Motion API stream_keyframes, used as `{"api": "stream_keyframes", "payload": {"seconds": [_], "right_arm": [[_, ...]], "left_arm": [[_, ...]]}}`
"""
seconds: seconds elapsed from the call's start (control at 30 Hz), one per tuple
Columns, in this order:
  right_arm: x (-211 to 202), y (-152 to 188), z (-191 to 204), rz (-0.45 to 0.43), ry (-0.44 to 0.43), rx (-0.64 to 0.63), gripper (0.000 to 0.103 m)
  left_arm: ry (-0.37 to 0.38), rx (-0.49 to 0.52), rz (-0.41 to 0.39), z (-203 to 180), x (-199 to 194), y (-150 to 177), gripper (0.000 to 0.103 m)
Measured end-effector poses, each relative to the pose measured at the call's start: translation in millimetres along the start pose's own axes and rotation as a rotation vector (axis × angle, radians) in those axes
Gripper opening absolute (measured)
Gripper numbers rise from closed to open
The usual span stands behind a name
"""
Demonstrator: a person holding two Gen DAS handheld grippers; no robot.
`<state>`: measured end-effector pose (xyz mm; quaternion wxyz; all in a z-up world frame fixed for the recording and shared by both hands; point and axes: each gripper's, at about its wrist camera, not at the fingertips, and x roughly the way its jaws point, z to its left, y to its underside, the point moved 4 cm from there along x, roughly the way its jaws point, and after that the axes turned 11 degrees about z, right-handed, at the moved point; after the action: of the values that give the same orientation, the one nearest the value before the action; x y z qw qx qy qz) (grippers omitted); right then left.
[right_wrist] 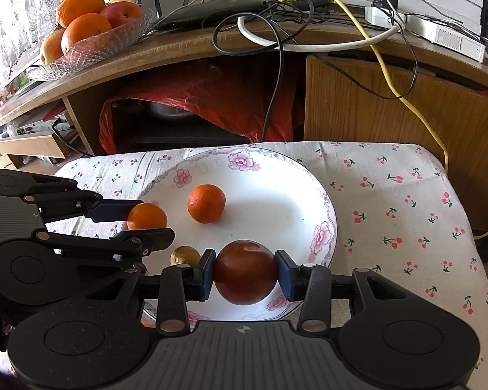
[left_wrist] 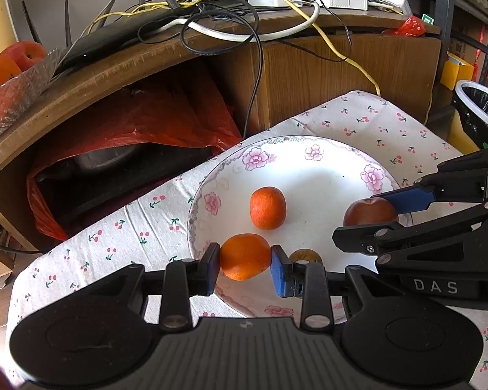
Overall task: Organize fruits
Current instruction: 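Lower both held fruits into the white bowl, then open the left tool to release the tangerine while the right tool releases the dark red fruit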
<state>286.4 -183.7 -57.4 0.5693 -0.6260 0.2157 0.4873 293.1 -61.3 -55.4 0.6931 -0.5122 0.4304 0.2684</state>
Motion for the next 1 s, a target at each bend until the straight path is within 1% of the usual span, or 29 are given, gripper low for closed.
{"api": "stream_keyframes", "payload": {"seconds": [1.0], "right_arm": [[10.0, -0.1, -3.7, 0.004, 0.015, 0.001, 0.038]], "left_arm": [[-0.005, -0.008, 0.007, -0.8, 5.5, -0.1, 0.041]]}}
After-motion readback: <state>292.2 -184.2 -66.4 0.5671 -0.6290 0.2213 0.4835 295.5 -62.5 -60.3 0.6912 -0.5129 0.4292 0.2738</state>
